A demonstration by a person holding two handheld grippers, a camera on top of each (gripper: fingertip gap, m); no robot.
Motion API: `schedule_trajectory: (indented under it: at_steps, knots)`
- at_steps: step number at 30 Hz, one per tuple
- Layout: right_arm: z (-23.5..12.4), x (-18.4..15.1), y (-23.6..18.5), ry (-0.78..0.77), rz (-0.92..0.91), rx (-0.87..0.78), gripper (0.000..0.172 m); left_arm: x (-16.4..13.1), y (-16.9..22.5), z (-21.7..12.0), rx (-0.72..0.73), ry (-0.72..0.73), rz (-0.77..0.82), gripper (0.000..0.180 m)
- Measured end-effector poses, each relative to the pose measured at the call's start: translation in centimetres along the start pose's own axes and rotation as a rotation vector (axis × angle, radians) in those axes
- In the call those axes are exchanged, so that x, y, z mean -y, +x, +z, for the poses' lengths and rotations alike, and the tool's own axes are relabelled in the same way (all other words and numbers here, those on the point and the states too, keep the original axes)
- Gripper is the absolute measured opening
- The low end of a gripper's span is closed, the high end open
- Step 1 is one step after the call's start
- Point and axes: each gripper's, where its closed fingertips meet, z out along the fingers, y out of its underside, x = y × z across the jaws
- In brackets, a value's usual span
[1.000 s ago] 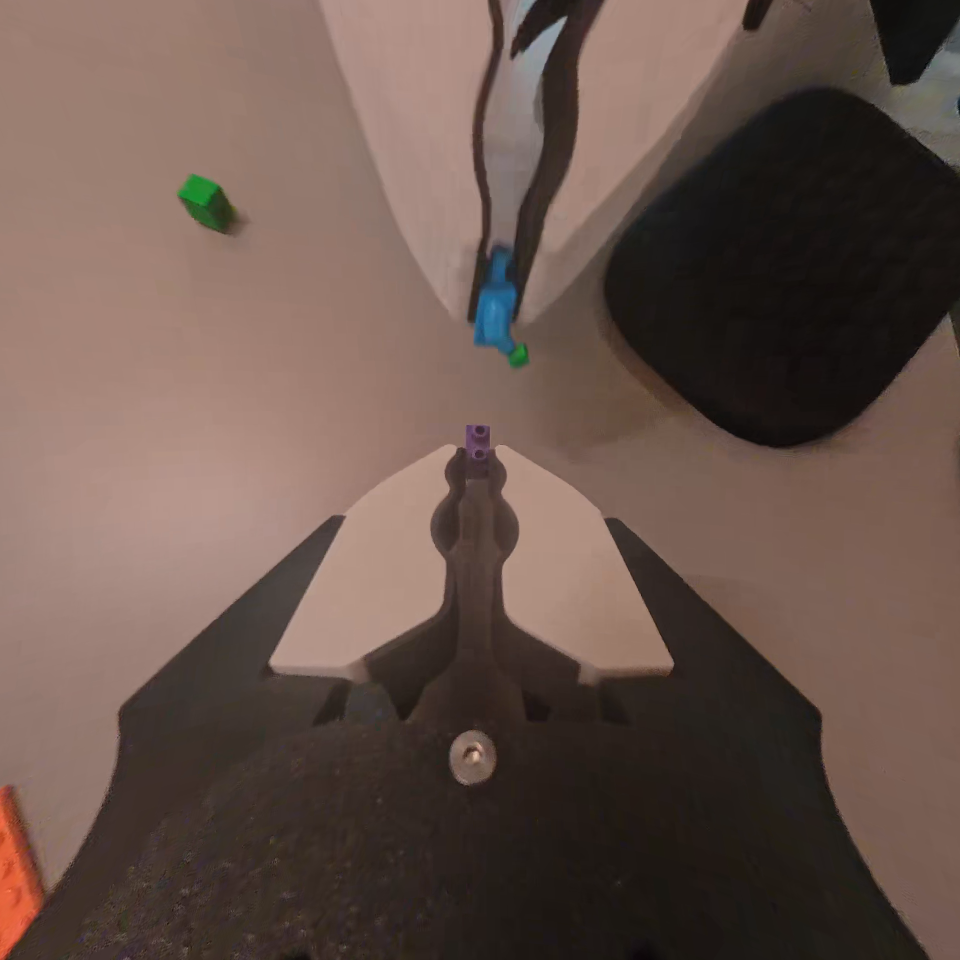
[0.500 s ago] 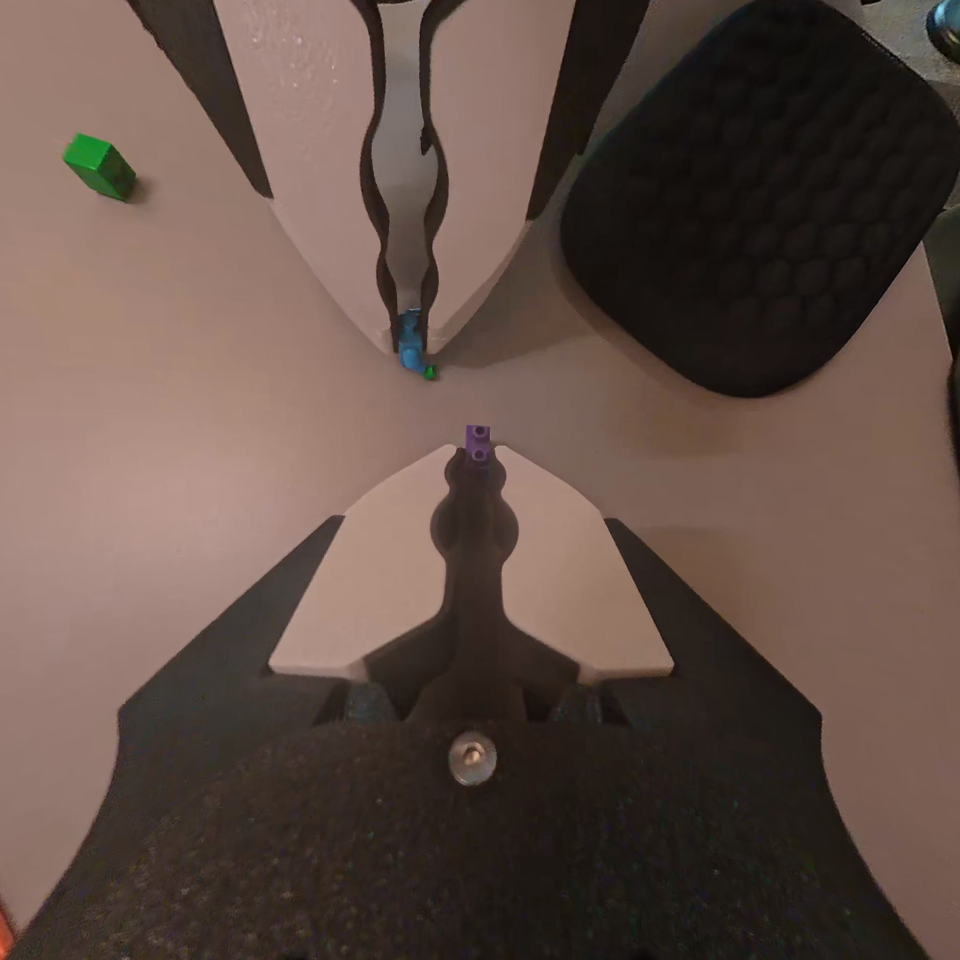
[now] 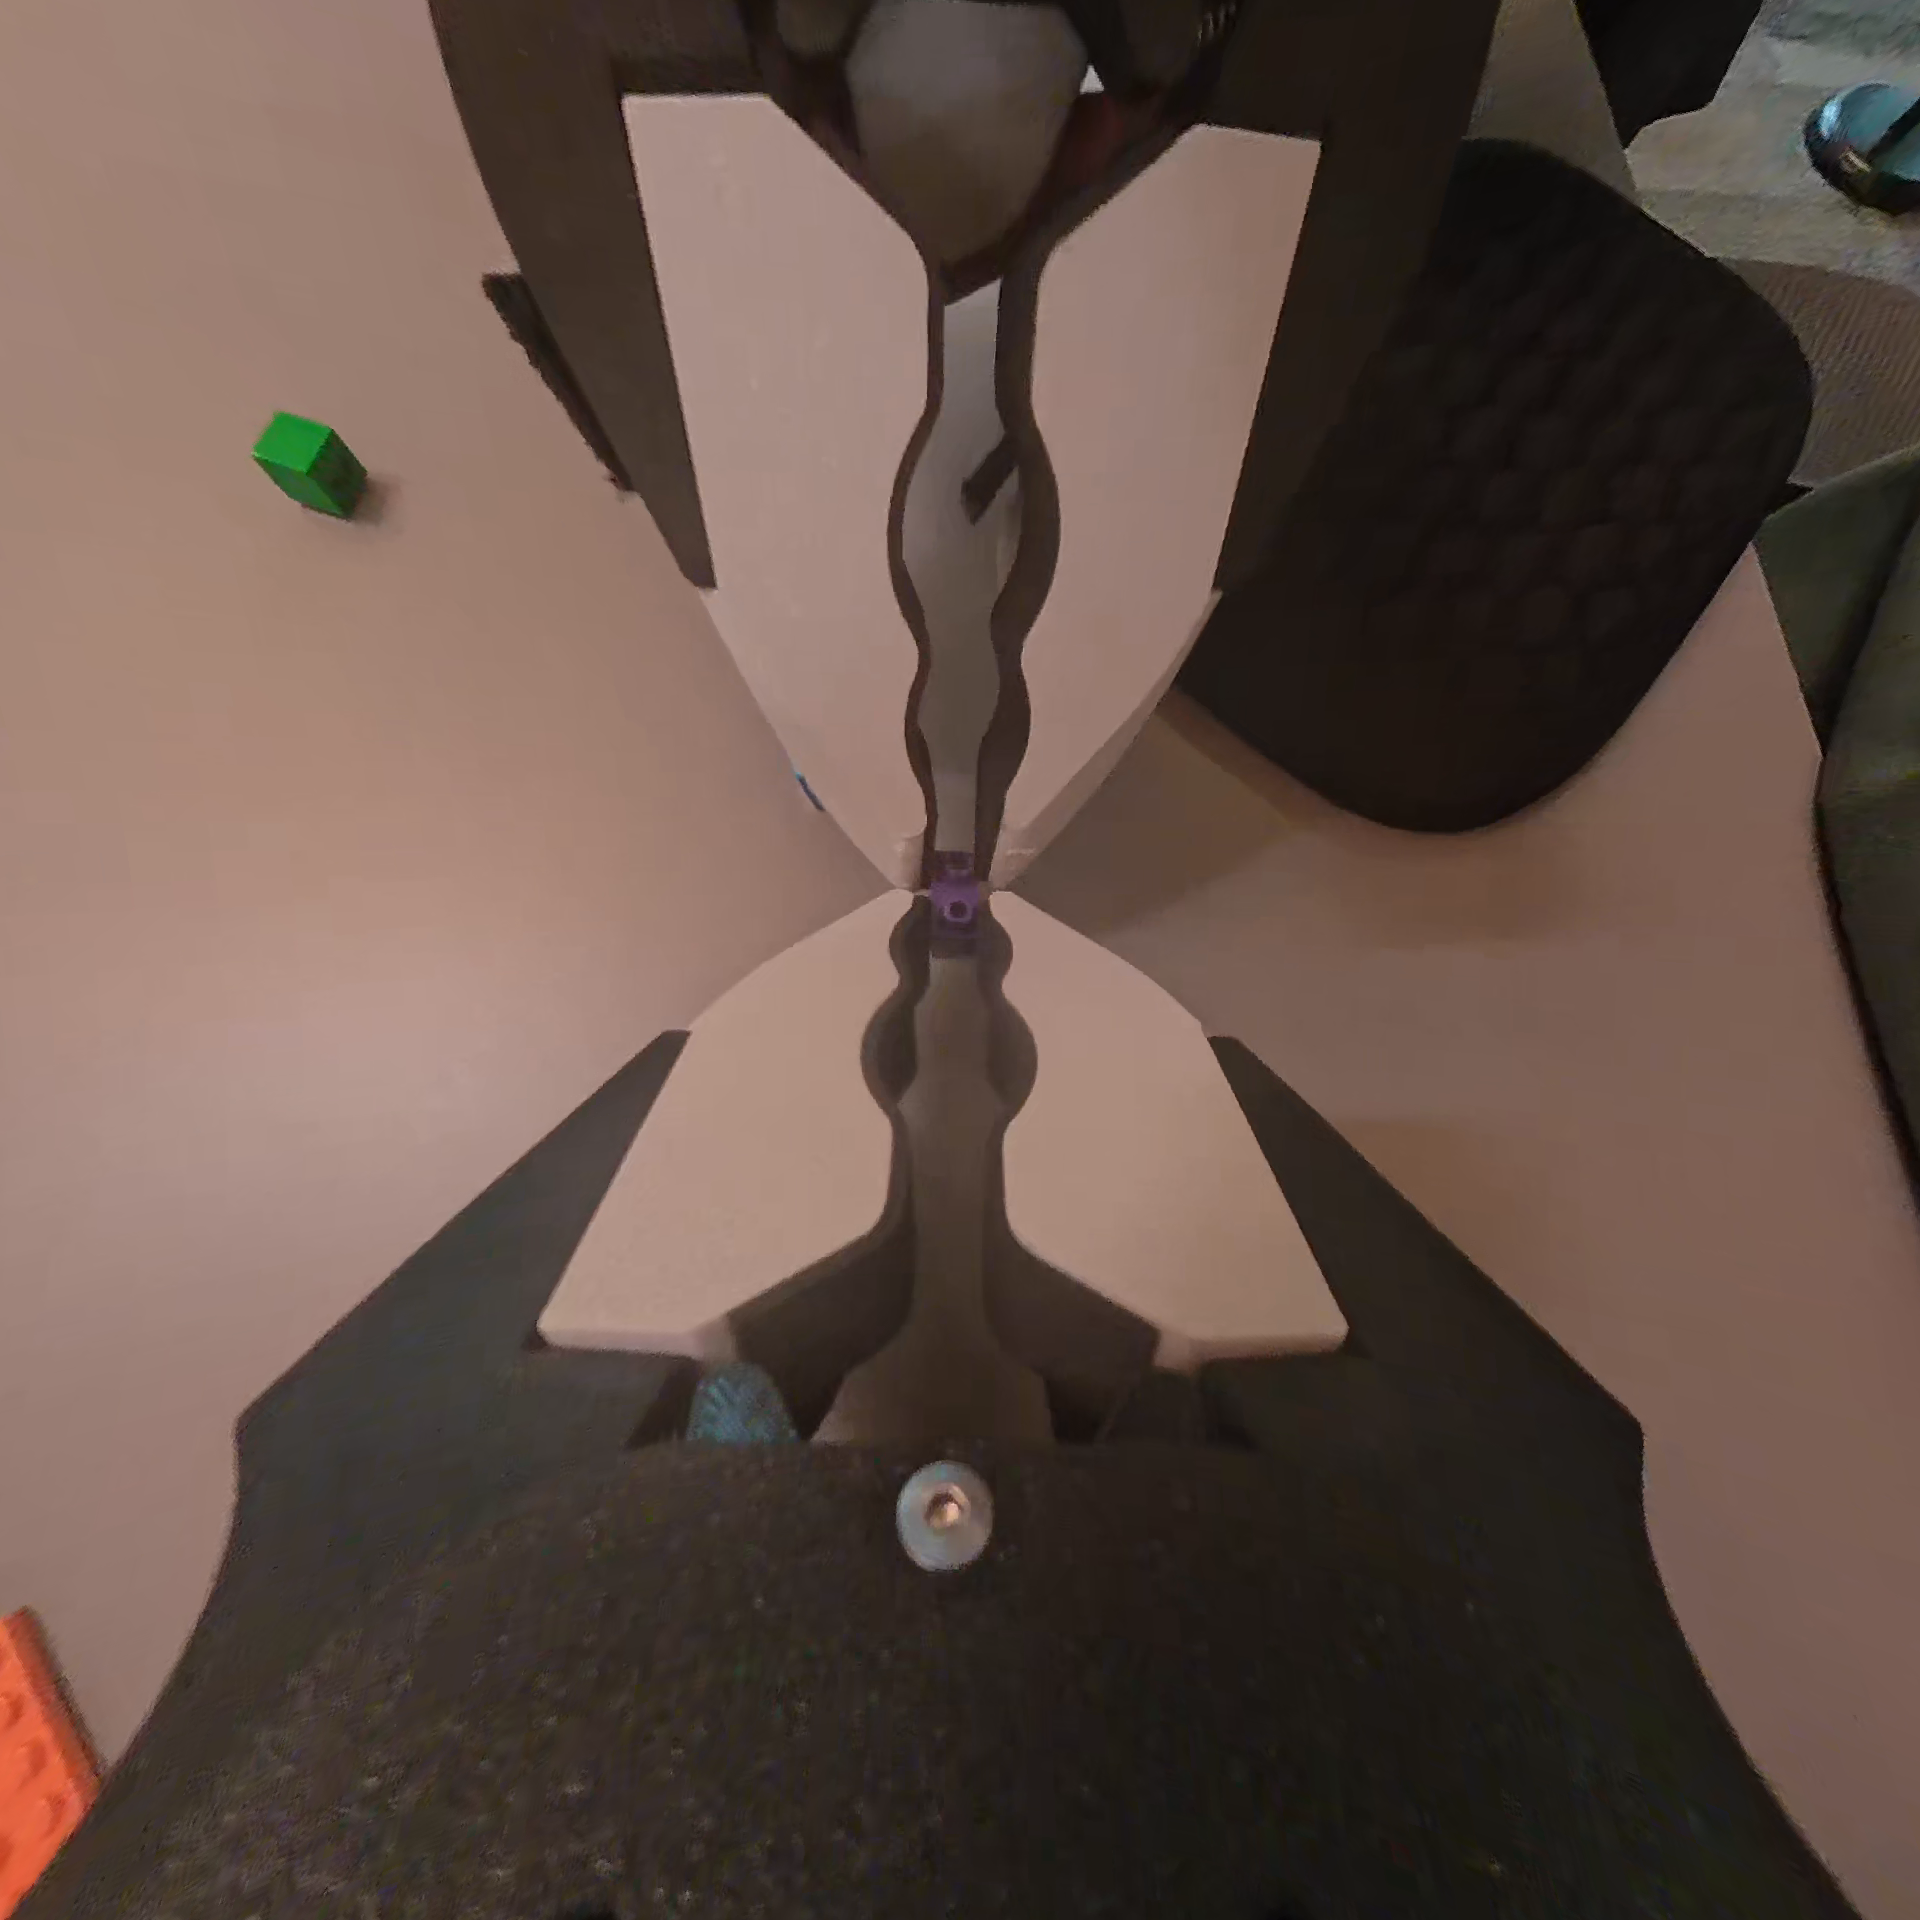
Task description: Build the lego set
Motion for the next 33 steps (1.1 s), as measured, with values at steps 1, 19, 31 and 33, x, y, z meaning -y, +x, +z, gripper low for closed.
schedule_trajectory:
  at_steps: [1, 19, 31, 33]
  knots:
    - [-0.1, 0.1, 0.0, 0.008, 0.003, 0.002, 0.008, 0.1, 0.0, -0.1, 0.002, 0.007, 0.003, 0.008]
    - [-11.3, 9.0, 1.1, 1.012, 0.195, 0.049, 0.007, 11.1, 0.0, -10.0, 0.054, 0.778, -0.03, 0.012]
    - [-9.7, 6.5, 2.4, 0.655, 0.098, -0.091, 0.013, 9.9, -1.1, -9.8, 0.125, 0.698, -0.067, 0.008]
    - [-7.9, 3.5, 2.9, 0.408, 0.048, -0.134, 0.013, 9.2, -1.6, -10.0, 0.149, 0.683, -0.1, 0.008]
